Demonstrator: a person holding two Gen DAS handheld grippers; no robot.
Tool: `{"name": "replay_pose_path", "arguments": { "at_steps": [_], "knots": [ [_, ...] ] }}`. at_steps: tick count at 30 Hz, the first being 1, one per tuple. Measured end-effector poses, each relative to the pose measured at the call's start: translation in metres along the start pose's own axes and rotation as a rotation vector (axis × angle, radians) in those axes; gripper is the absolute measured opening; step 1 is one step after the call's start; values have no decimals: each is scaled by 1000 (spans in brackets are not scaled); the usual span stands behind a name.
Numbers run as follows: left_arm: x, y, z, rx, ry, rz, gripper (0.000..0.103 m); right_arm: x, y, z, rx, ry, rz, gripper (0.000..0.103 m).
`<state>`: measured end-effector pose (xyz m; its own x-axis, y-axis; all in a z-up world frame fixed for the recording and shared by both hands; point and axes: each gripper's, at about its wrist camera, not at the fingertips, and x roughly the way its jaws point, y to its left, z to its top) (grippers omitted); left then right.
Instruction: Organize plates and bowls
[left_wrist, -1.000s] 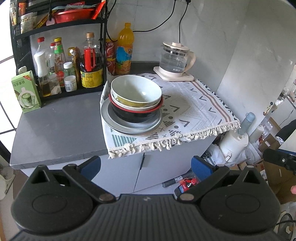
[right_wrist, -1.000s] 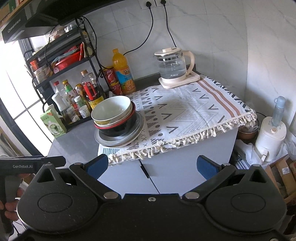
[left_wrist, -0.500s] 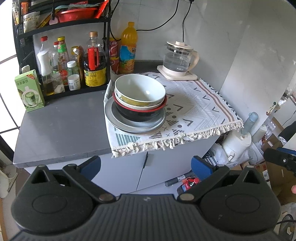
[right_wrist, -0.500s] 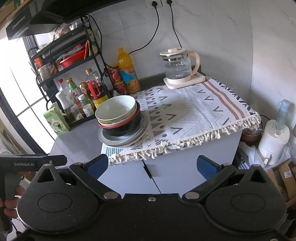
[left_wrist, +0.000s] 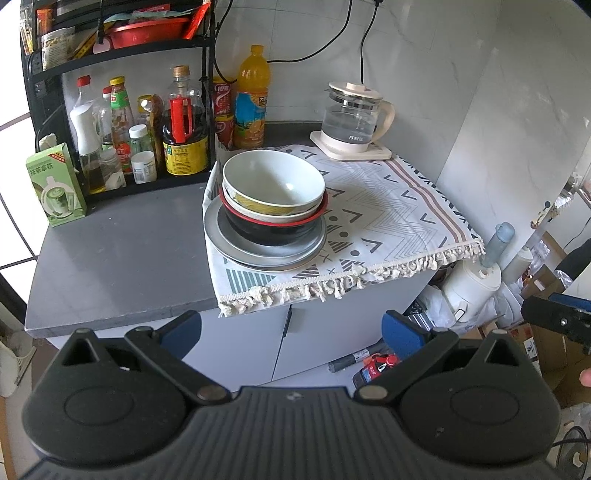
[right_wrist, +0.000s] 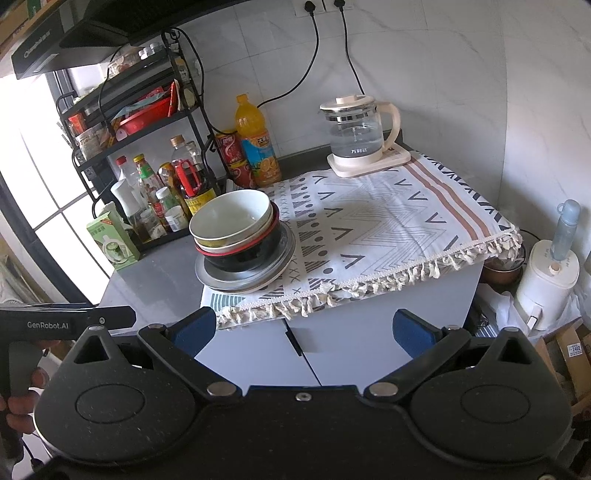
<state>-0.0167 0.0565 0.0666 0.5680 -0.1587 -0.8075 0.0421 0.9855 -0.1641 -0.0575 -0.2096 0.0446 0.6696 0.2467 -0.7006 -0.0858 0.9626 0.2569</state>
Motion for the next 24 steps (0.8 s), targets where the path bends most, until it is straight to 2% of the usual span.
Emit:
{"name": "replay_pose_path", "arguments": {
  "at_steps": [24],
  "knots": [
    [8, -5, 0, 9, 12, -3, 103, 1, -7, 0, -1, 7, -6, 103]
  ]
}}
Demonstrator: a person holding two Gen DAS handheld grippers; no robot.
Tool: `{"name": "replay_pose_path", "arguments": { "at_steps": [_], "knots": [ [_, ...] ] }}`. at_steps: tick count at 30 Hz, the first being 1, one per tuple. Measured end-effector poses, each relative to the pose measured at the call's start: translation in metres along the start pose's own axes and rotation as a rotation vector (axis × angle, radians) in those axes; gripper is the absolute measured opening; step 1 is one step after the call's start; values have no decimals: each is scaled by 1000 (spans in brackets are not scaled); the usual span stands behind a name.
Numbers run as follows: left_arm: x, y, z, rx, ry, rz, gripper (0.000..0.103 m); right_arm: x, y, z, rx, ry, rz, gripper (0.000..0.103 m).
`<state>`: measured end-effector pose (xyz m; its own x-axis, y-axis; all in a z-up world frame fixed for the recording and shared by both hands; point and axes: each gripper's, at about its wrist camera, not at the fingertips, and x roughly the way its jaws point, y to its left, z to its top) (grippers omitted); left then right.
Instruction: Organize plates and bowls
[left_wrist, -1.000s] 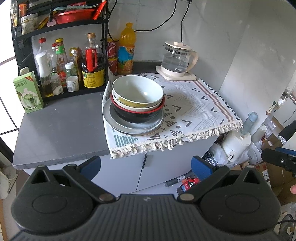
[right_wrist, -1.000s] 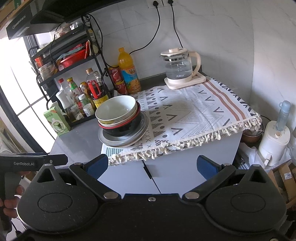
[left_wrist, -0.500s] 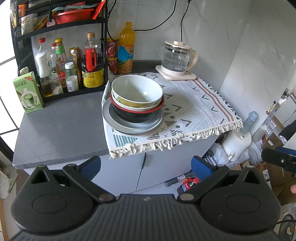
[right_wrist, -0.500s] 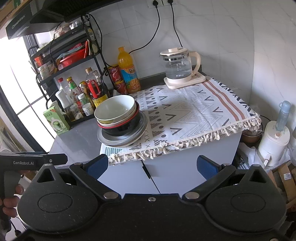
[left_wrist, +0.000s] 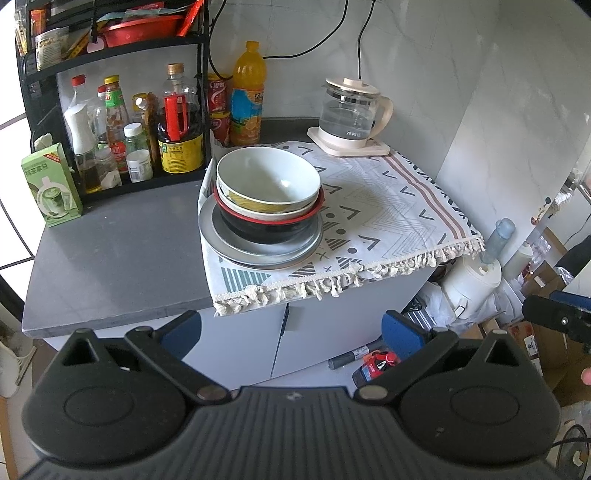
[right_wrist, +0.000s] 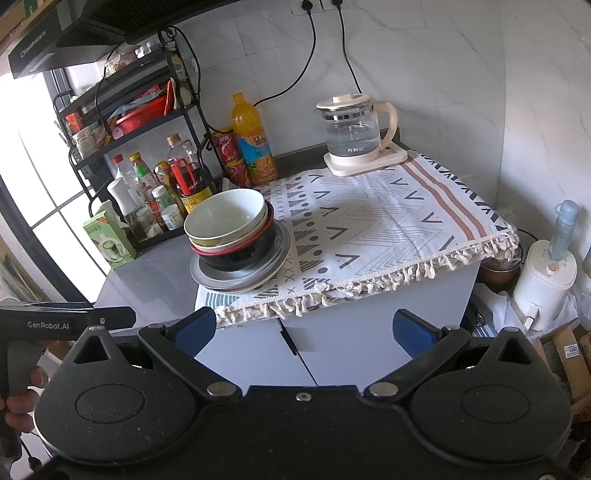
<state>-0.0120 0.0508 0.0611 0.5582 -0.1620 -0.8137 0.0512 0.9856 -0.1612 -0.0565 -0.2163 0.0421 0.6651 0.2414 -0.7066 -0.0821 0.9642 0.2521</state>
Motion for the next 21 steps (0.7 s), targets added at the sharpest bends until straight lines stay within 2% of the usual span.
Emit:
{"name": "replay_pose_path", "arguments": {
  "at_steps": [21],
  "knots": [
    [9, -13, 7, 6, 8, 2, 103, 9, -4, 8, 1, 12, 0, 103]
  ]
}}
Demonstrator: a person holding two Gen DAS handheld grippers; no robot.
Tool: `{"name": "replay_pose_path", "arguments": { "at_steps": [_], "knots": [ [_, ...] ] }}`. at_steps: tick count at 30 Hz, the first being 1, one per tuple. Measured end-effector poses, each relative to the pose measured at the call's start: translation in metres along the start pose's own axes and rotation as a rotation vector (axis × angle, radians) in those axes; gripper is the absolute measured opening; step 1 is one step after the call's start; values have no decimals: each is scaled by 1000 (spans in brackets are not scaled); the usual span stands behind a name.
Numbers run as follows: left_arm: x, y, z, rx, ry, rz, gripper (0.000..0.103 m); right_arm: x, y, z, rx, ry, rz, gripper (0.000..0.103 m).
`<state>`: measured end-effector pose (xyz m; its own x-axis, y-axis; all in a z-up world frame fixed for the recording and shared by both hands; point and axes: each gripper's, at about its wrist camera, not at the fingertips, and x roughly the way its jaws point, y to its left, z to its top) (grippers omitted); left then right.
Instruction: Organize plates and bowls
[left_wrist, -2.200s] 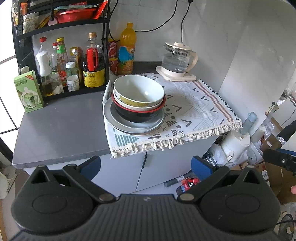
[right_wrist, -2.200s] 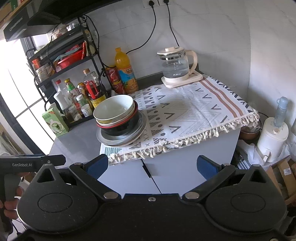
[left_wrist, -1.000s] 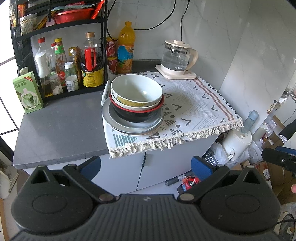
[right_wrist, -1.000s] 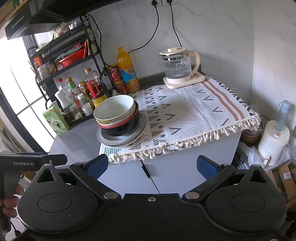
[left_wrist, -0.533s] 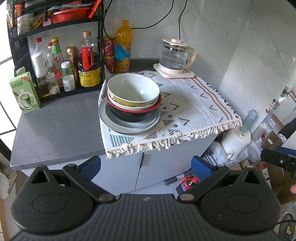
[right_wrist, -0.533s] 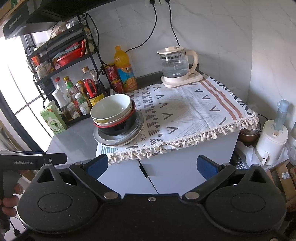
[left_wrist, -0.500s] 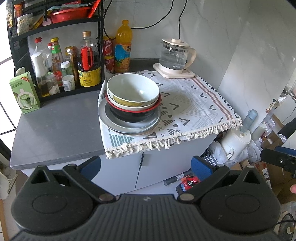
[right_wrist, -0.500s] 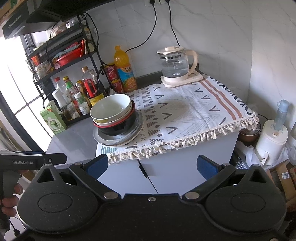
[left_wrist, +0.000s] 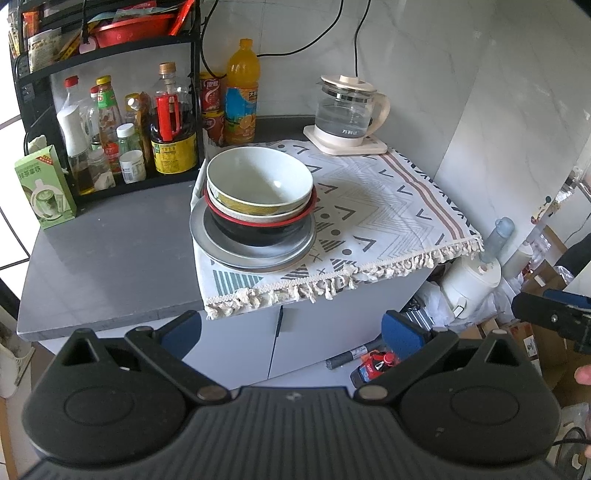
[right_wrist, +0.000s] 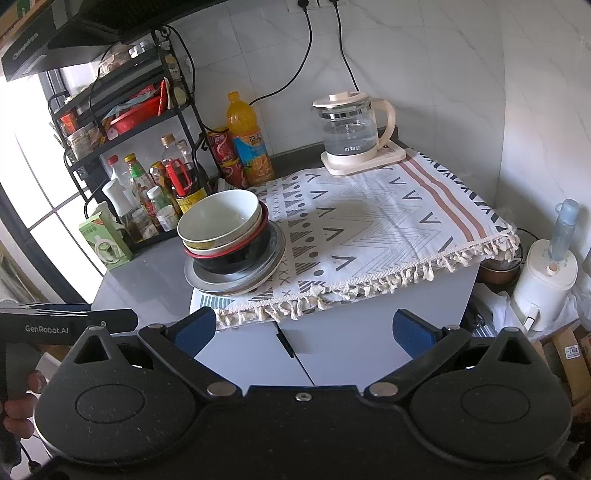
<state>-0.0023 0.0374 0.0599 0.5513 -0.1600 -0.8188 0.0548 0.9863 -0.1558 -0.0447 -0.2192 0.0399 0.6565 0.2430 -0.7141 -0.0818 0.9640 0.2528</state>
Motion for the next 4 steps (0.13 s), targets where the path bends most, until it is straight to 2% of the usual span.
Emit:
{"name": "replay_pose_path", "arguments": {
  "at_steps": [4],
  "knots": [
    [3, 0, 2, -7, 15, -1, 103, 2, 0, 1, 1, 2, 2, 103]
  ]
}}
